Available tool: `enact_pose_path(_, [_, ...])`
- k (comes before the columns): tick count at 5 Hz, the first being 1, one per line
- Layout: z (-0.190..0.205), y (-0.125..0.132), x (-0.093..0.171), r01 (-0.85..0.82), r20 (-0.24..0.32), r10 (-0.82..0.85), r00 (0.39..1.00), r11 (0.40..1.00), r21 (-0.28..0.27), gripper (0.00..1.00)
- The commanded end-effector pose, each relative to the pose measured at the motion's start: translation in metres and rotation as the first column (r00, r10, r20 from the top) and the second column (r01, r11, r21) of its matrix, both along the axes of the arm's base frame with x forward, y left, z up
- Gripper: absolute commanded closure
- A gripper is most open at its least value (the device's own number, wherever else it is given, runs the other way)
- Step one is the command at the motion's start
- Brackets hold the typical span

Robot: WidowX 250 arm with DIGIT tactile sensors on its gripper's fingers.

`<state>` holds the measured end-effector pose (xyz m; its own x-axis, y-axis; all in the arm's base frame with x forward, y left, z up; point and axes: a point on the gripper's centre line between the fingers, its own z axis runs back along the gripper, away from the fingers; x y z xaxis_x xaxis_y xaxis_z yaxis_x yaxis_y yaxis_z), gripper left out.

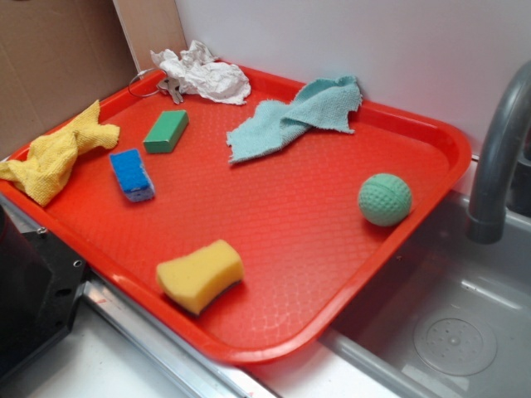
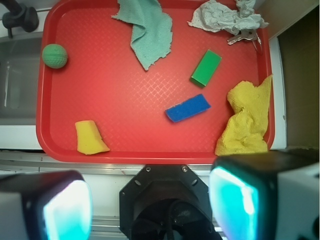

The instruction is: Grab the green sponge.

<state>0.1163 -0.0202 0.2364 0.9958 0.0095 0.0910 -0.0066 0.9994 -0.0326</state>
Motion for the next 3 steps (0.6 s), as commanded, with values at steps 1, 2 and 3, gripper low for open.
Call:
enact_pose_path(1, [0.000, 0.000, 0.000, 0.000, 0.000, 0.000, 1.000, 1.000, 0.000, 0.00])
enact_pose_path(2, [-0.050, -0.022, 0.028, -0.035, -0.031, 0.034, 0.999, 0.999, -0.024, 0.00])
enact_pose_path(3, [-0.099, -0.070, 0.047, -0.076, -0.002, 0.076, 0.997, 0.997, -0.024, 0.00])
